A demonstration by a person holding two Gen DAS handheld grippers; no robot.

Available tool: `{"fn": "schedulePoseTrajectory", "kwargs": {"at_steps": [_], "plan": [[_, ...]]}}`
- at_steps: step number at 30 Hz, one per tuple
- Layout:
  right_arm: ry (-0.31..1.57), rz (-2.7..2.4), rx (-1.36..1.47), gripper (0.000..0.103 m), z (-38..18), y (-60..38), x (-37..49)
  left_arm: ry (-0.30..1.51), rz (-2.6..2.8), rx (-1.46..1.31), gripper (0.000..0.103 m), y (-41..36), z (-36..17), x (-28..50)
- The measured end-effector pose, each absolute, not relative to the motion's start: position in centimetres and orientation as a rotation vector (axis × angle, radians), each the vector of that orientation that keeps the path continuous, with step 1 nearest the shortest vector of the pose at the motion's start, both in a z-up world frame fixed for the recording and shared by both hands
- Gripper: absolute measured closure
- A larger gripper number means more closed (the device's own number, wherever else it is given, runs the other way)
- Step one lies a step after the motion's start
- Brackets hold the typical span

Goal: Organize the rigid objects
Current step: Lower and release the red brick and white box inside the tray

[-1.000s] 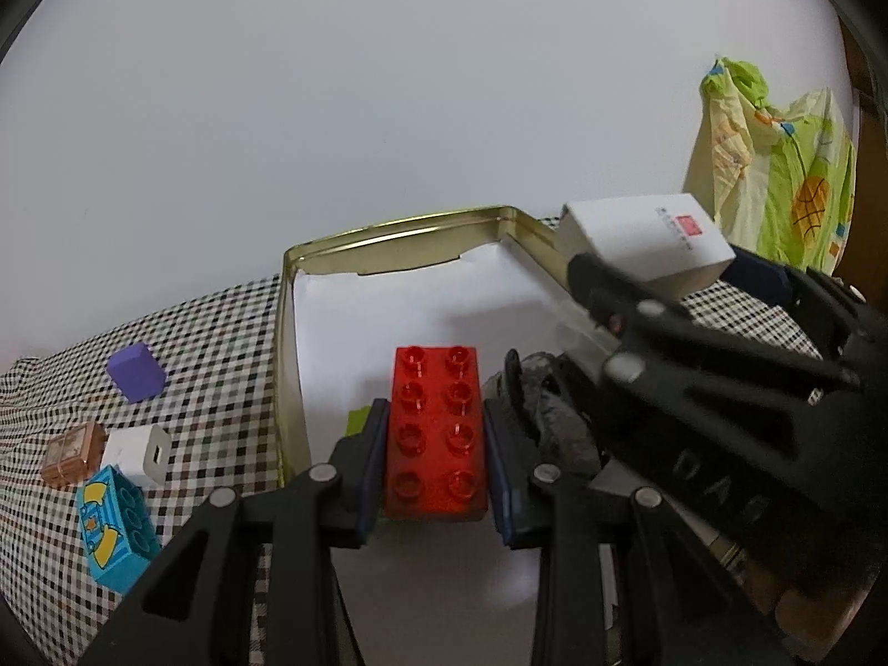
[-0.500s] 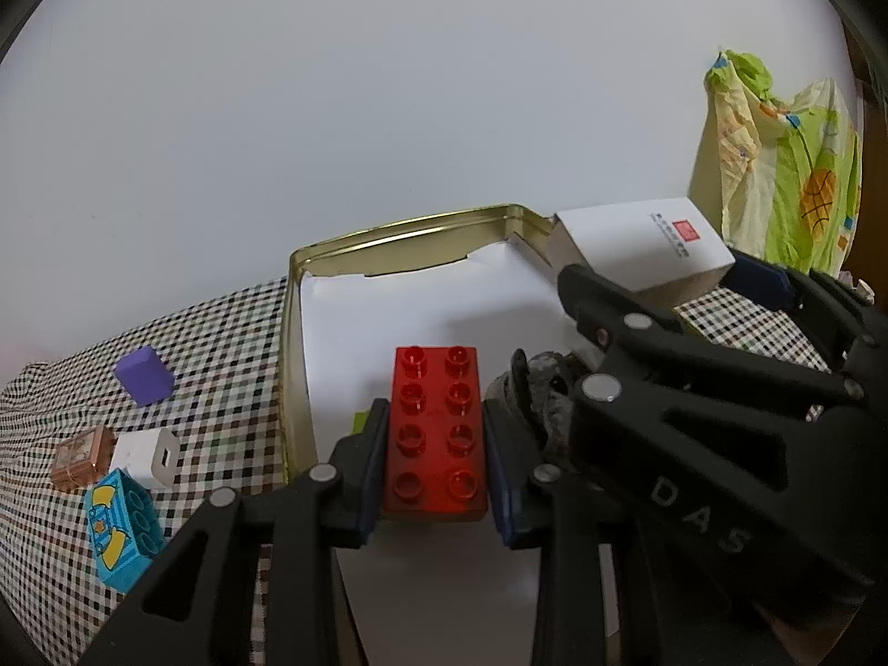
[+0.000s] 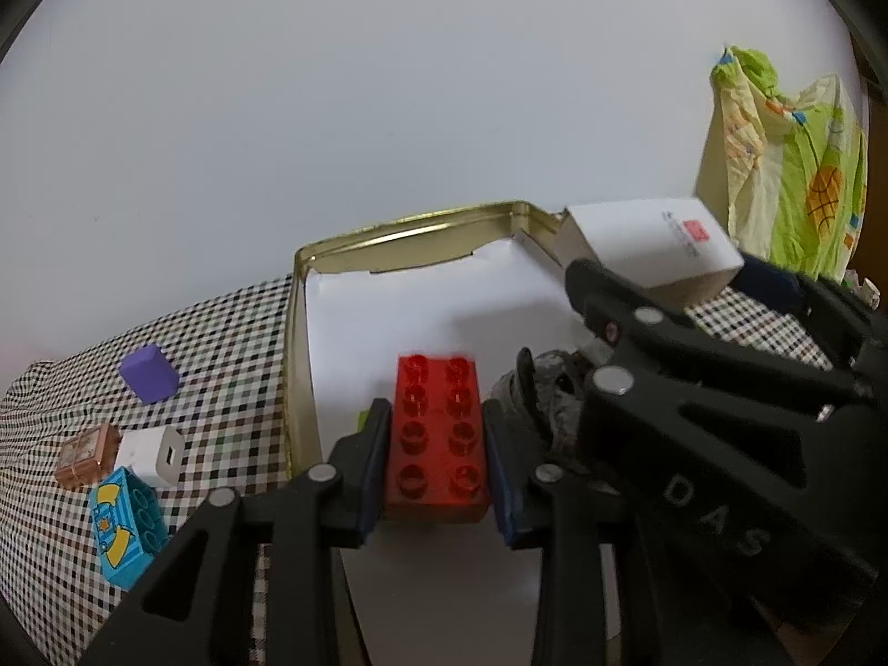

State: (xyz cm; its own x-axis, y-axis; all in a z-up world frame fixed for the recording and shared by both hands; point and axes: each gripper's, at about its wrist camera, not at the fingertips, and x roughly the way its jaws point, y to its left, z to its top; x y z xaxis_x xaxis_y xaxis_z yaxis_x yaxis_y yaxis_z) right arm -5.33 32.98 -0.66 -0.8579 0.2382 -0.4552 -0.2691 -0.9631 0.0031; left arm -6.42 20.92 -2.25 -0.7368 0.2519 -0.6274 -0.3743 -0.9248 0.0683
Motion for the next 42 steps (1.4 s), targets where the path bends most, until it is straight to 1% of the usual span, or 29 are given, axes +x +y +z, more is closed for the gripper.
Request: {"fn": "schedulePoseTrajectory", "kwargs": {"at_steps": [1, 2, 3, 4, 6, 9, 11, 16, 19, 20, 23, 27, 30, 35, 42], "plan": [[0.101, 2.797, -0.673, 0.022, -0.6, 33.0, -5.3, 0.26, 2.64, -0.899, 0.043, 20.8, -2.0, -6.3], [0.107, 2.797, -0.672, 0.022, -0.6, 33.1, -5.3, 0.246, 2.651, -0.871, 0.022, 20.7, -1.7, -5.9], [0.112, 2.797, -0.671, 0.022, -0.6, 33.1, -5.2, 0.239, 2.664, -0.845, 0.005, 20.7, -1.4, -5.7], [0.117, 2.798, -0.67, 0.022, -0.6, 33.2, -5.2, 0.24, 2.684, -0.801, 0.0, 20.6, -1.1, -5.3], [0.129, 2.802, -0.661, 0.022, -0.5, 33.3, -5.0, 0.282, 2.722, -0.732, 0.0, 20.7, -0.7, -4.8], [0.163, 2.816, -0.636, 0.02, -0.2, 33.6, -4.7, 0.343, 2.744, -0.717, 0.0, 20.9, -0.8, -4.7], [0.199, 2.829, -0.609, 0.017, 0.0, 33.9, -4.3, 0.33, 2.735, -0.731, 0.0, 20.9, -0.9, -5.0], [0.336, 2.884, -0.494, 0.015, 0.8, 34.9, -3.3, 0.316, 2.744, -0.732, 0.0, 20.7, -0.9, -5.1], [0.387, 2.913, -0.437, 0.01, 1.0, 34.9, -2.9, 0.311, 2.748, -0.73, 0.0, 20.5, -0.9, -5.0], [0.392, 2.924, -0.435, 0.01, 1.1, 34.9, -2.9, 0.31, 2.748, -0.729, 0.0, 20.5, -0.9, -4.8], [0.343, 2.942, -0.407, 0.01, 1.4, 34.3, -2.7, 0.313, 2.754, -0.721, 0.0, 20.2, -0.9, -4.7], [0.226, 2.942, -0.271, 0.01, 2.2, 33.3, -1.5, 0.304, 2.767, -0.694, 0.0, 19.6, -0.6, -4.4], [0.226, 2.921, -0.185, 0.005, 2.5, 33.5, -0.6, 0.272, 2.762, -0.678, 0.0, 18.8, -0.4, -4.2], [0.258, 2.864, -0.136, 0.005, 2.5, 34.0, 0.3, 0.261, 2.798, -0.584, 0.0, 17.3, 0.5, -3.3], [0.162, 2.768, -0.047, 0.005, 2.5, 33.1, 1.3, 0.28, 2.897, -0.499, 0.0, 15.0, 0.7, -2.8]]}}
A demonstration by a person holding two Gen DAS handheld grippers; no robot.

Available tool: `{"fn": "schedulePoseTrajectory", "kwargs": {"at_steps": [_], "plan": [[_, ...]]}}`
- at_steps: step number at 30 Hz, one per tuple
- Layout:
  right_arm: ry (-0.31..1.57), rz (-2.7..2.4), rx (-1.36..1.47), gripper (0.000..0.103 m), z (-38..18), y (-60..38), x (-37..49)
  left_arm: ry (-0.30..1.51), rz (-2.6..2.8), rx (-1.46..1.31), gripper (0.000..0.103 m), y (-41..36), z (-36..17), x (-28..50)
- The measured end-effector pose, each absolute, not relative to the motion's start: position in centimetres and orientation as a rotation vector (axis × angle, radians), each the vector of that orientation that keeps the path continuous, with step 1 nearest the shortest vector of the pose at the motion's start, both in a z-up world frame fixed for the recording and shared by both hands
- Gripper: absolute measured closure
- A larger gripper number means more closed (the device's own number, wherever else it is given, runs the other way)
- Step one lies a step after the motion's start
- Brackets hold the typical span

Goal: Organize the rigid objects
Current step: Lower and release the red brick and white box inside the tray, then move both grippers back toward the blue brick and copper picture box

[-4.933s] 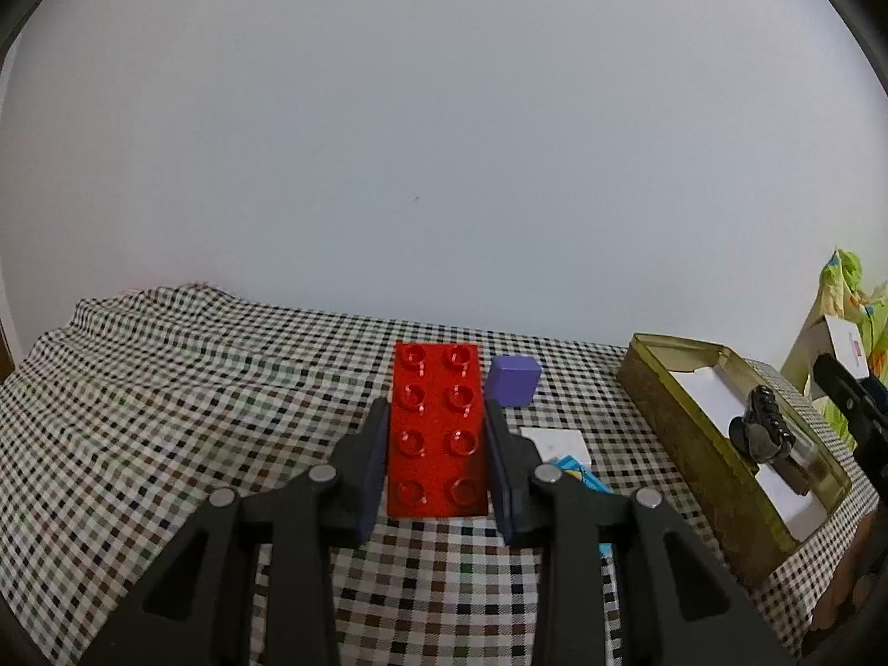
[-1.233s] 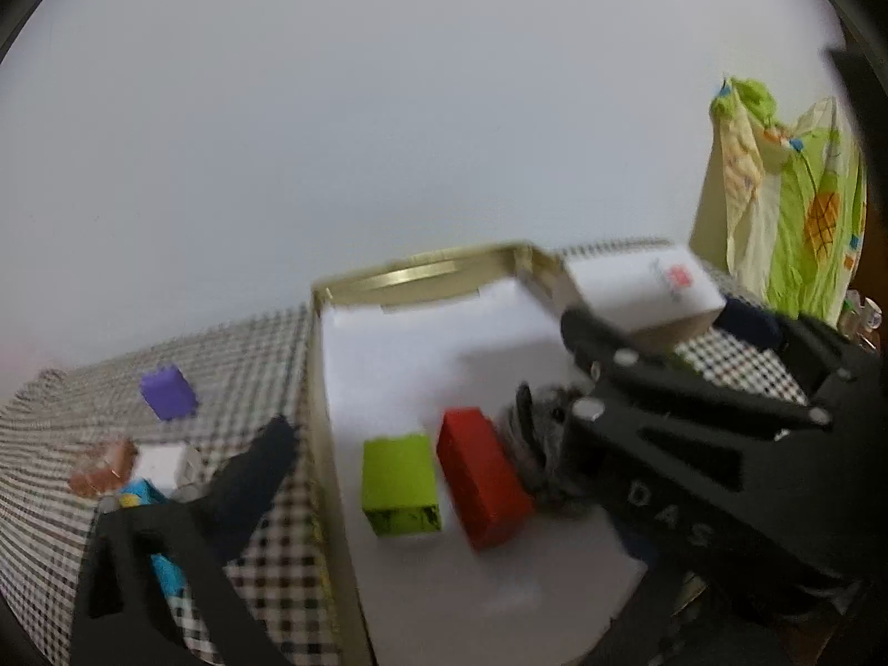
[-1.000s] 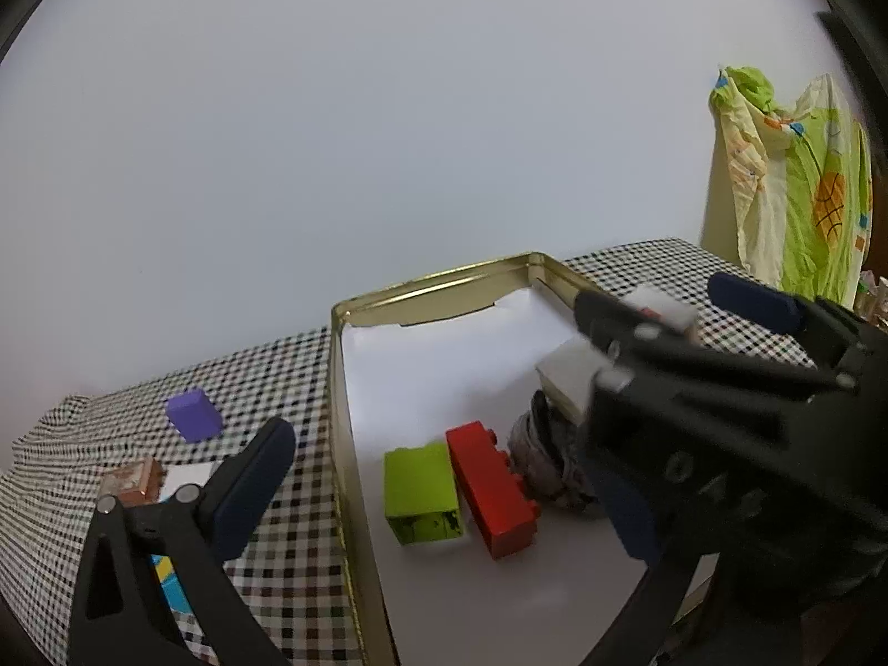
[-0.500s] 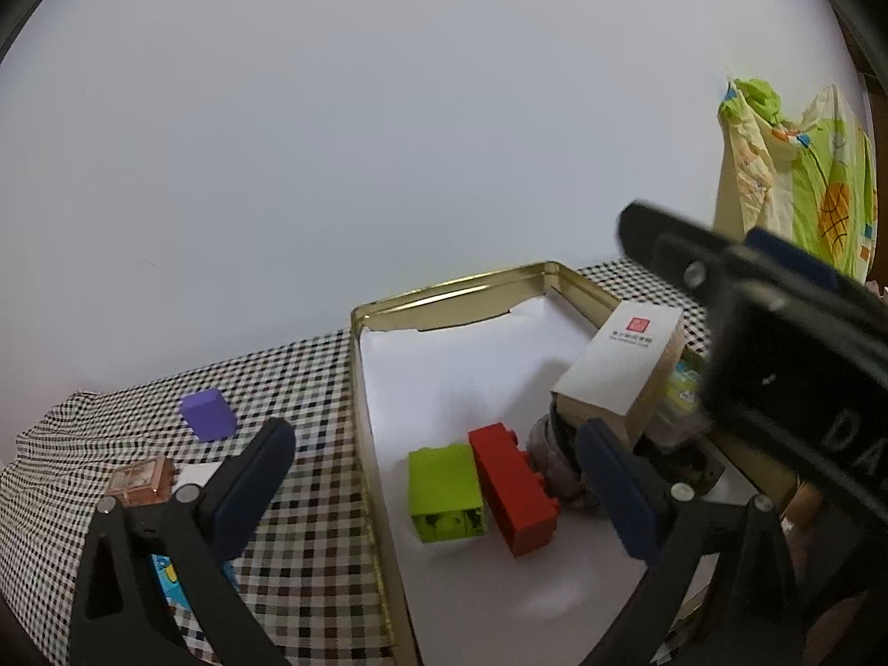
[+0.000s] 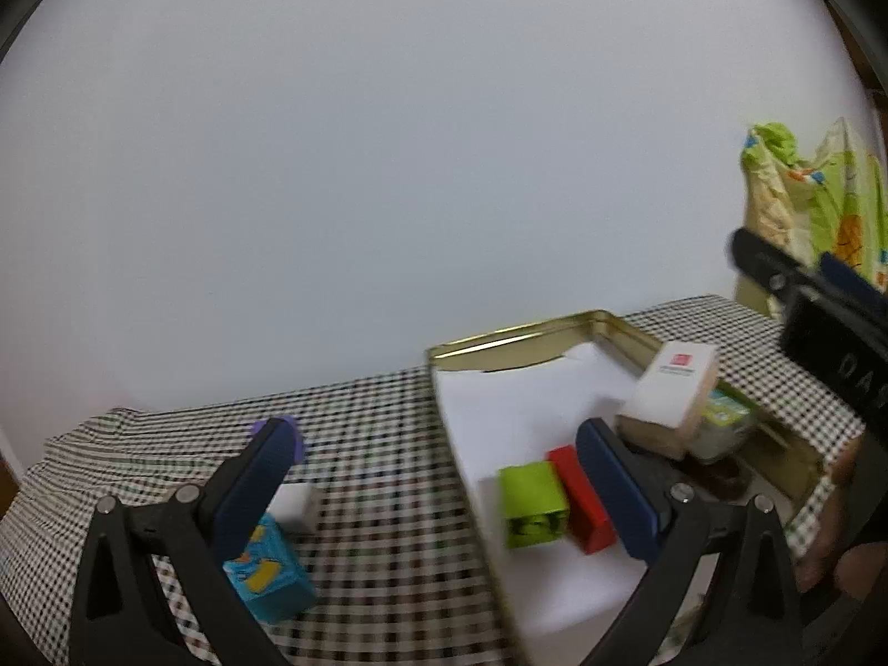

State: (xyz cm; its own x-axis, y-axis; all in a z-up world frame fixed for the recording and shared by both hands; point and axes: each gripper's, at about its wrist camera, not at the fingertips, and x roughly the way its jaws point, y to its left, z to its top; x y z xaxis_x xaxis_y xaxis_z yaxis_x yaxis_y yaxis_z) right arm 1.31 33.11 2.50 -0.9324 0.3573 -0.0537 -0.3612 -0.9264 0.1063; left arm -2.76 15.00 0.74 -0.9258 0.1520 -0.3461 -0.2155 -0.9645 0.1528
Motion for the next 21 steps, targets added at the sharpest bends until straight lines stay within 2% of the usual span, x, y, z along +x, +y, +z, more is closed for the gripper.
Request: {"fn": "schedulePoseTrajectory", "kwargs": {"at_steps": [5, 11, 21], "plan": [[0.184, 2.674, -0.016, 0.005, 2.6, 33.3, 2.7, 0.273, 2.949, -0.497, 0.0, 13.7, 0.5, -3.0], [0.353, 2.651, -0.039, 0.005, 2.1, 34.2, 4.2, 0.242, 2.961, -0.524, 0.0, 12.1, 0.5, -3.1], [0.3, 2.699, -0.044, 0.005, 2.1, 30.0, 5.5, 0.165, 2.967, -0.553, 0.0, 8.1, 0.2, -2.8]]}}
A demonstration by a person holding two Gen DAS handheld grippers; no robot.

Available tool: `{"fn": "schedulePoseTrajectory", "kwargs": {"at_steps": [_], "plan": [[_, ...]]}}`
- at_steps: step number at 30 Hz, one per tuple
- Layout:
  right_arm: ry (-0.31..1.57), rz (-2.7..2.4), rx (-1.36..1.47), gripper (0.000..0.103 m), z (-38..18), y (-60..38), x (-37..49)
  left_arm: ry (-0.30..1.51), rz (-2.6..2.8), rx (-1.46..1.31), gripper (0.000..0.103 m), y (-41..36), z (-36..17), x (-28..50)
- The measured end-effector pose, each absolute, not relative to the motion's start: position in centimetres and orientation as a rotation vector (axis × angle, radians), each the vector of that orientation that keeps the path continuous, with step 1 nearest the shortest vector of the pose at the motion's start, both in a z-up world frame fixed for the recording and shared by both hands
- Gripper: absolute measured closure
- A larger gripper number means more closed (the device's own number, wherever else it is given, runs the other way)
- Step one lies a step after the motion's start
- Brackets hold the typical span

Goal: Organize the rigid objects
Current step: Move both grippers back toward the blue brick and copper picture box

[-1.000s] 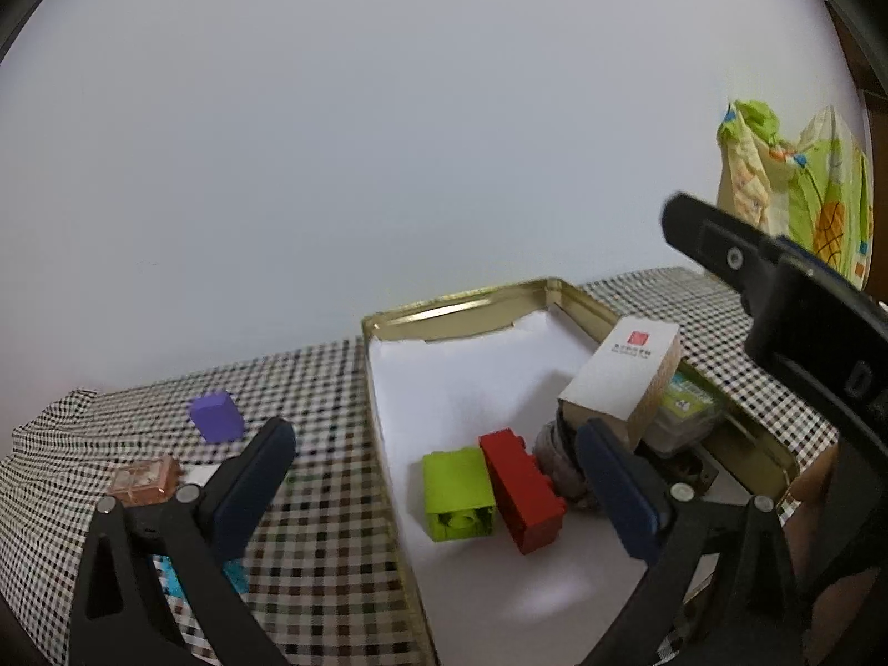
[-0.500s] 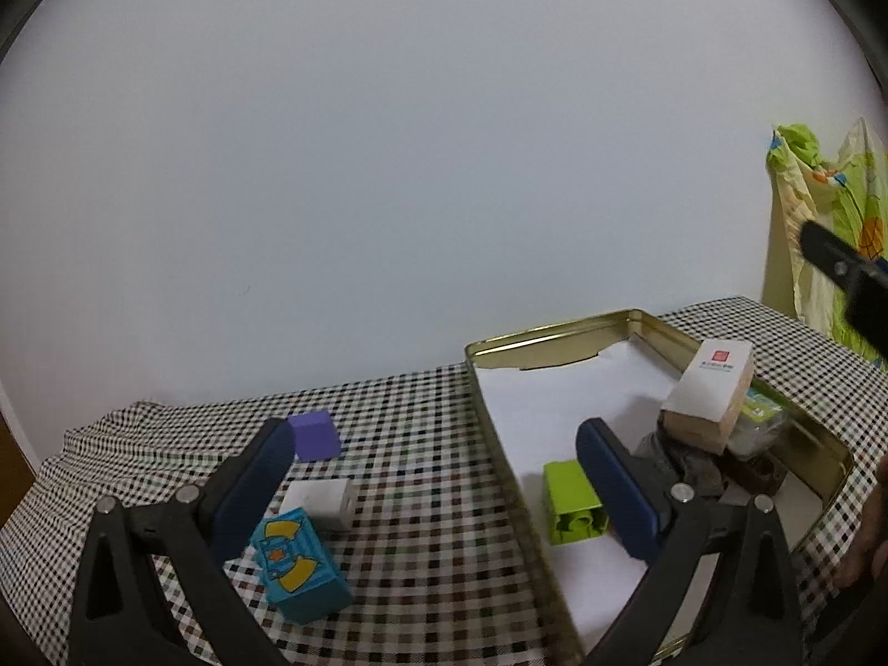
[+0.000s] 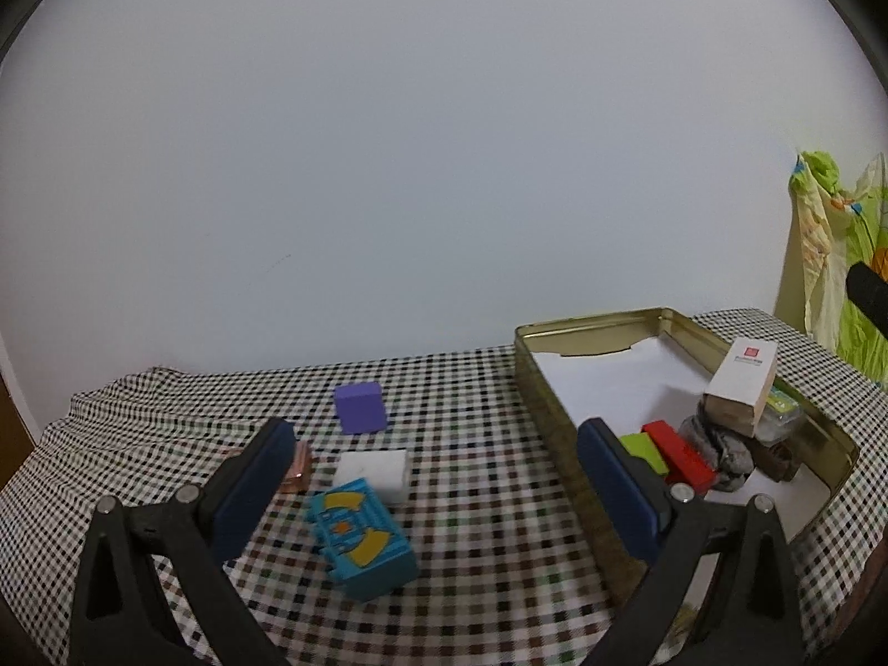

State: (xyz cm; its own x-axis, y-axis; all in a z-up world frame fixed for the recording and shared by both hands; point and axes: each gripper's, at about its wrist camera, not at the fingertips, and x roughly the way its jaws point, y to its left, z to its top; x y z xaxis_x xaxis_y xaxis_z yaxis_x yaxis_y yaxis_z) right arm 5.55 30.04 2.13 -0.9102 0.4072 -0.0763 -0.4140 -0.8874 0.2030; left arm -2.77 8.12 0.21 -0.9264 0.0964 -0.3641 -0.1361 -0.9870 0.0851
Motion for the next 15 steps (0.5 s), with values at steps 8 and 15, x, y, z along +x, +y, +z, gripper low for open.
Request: {"fn": "schedulePoseTrajectory", "kwargs": {"at_steps": [8, 15], "plan": [[0.318, 2.771, -0.116, 0.005, 1.9, 25.8, 4.1, 0.171, 2.991, -0.582, 0.0, 5.2, -0.1, -3.5], [0.276, 2.842, -0.133, 0.005, 1.9, 21.7, 2.6, 0.149, 3.031, -0.608, 0.0, 2.1, -0.4, -4.7]]}}
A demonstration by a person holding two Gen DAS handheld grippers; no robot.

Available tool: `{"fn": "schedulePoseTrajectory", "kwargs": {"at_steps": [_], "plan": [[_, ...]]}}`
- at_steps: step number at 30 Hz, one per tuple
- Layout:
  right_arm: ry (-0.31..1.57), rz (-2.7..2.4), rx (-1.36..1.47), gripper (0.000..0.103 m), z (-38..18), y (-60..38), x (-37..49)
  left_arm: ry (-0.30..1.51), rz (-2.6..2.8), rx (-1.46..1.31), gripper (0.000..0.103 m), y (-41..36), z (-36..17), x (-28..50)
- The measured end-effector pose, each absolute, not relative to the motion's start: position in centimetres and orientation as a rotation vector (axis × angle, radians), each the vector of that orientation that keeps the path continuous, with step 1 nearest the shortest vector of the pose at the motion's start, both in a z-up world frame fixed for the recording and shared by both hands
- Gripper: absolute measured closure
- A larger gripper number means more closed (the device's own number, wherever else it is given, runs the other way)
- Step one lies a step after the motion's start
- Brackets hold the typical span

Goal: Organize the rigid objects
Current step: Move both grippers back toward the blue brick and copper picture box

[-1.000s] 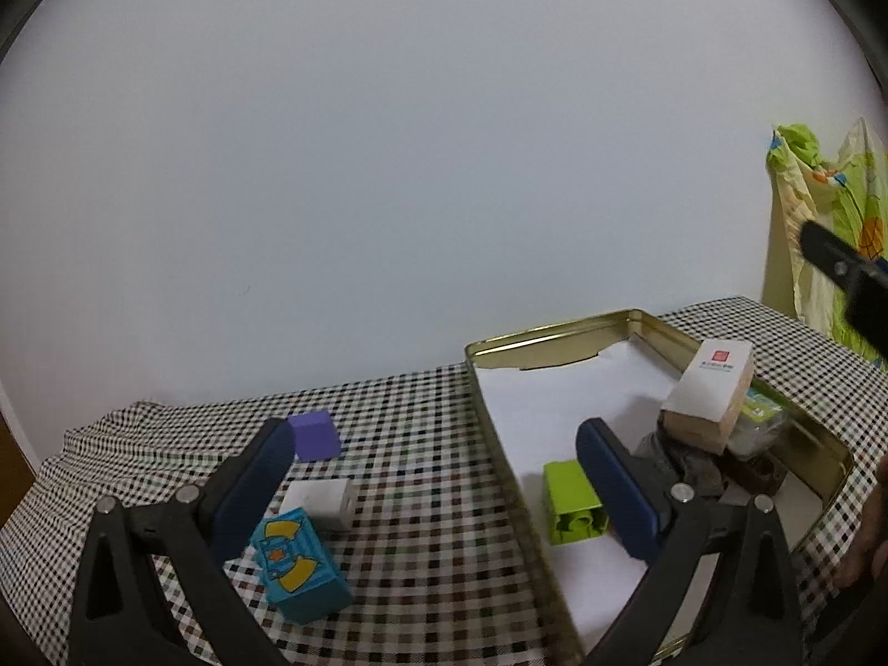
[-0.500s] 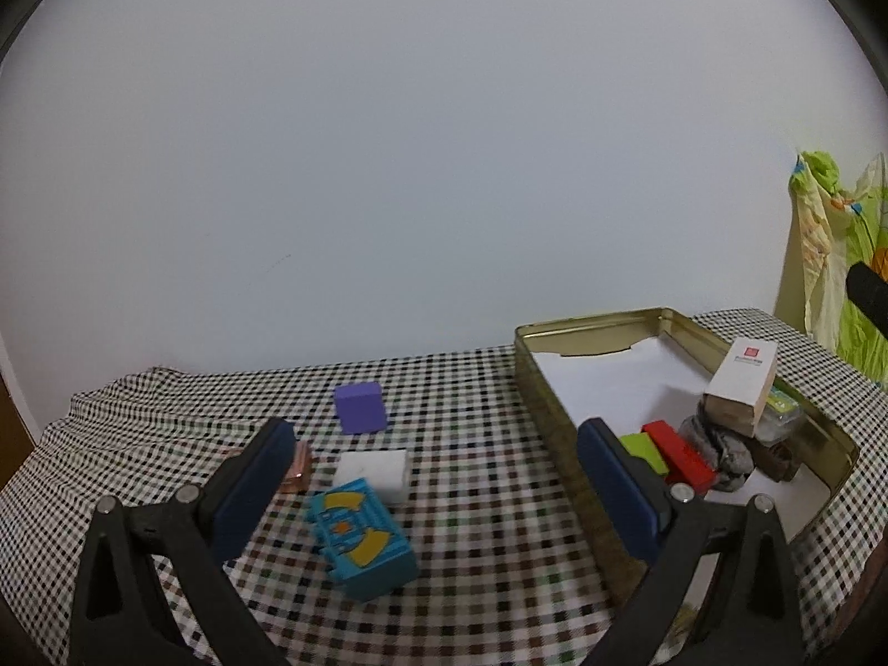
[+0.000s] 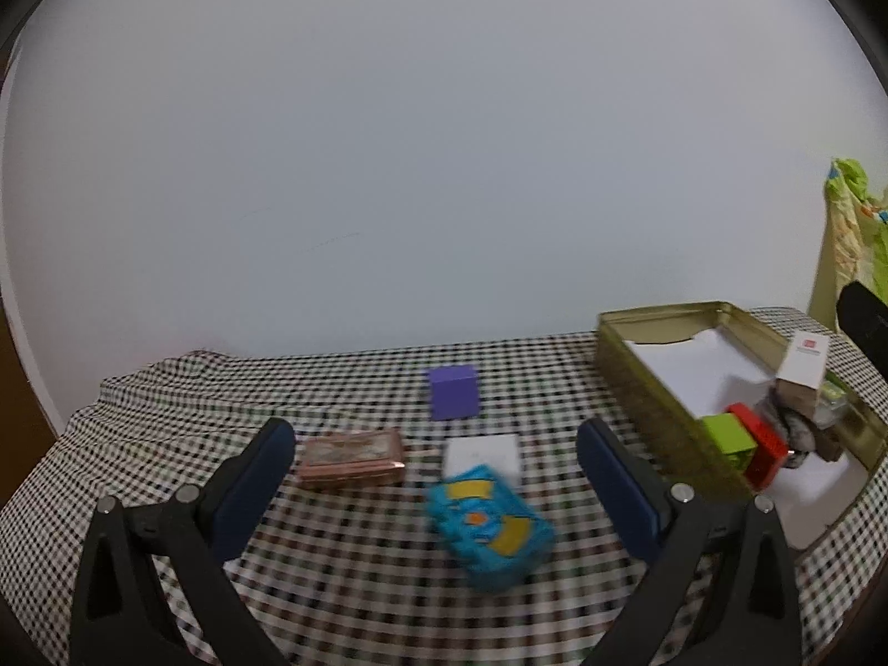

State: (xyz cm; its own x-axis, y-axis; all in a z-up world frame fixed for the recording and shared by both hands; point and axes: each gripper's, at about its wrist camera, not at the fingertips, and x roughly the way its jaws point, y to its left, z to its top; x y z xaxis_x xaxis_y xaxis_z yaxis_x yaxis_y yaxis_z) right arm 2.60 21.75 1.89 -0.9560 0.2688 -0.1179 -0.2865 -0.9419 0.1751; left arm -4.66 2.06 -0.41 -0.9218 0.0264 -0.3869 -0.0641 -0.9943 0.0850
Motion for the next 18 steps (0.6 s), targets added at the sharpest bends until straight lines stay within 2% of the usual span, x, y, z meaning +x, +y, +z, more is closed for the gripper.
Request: {"fn": "schedulePoseTrajectory", "kwargs": {"at_steps": [18], "plan": [[0.119, 2.992, -0.43, 0.005, 0.7, 15.0, -2.4, 0.137, 3.189, -0.7, 0.0, -6.6, -1.2, -8.5]]}}
